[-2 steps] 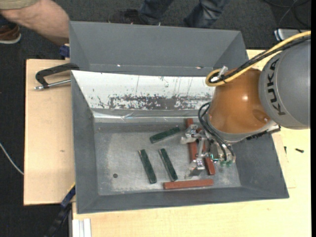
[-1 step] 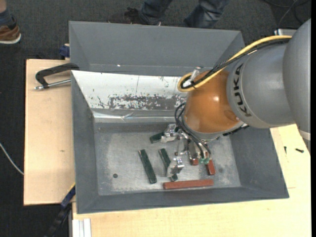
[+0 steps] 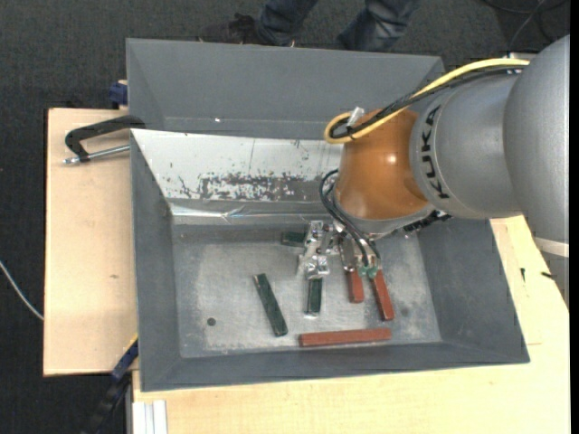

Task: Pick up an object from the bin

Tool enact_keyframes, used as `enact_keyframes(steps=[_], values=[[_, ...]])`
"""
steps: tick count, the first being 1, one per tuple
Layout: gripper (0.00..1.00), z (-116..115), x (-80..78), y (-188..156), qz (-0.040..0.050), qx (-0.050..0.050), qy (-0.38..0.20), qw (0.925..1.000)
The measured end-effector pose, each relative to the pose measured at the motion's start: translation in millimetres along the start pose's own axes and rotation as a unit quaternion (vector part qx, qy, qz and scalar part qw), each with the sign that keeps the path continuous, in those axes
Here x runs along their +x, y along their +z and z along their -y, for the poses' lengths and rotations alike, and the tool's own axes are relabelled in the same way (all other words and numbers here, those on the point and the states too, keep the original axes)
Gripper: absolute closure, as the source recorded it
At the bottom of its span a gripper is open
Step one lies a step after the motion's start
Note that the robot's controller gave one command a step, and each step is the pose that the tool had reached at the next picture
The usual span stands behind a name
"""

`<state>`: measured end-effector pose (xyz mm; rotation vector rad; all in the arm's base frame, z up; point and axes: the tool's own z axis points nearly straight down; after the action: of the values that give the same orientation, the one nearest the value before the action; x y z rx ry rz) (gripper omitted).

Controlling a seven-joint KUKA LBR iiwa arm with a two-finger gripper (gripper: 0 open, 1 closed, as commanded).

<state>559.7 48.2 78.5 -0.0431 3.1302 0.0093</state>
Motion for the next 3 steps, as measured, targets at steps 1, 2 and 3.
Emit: enact_keyframes(steps=[1,2,3], values=[[0.0,0,3.7,2,-0.0069,0.001,-0.001,1.0],[0.0,1,2.6,2,-0.0047,0.001,0.0,1.0],[1.0,98,-10.3,0,0.0012,0.003,-0.08,0.9968]])
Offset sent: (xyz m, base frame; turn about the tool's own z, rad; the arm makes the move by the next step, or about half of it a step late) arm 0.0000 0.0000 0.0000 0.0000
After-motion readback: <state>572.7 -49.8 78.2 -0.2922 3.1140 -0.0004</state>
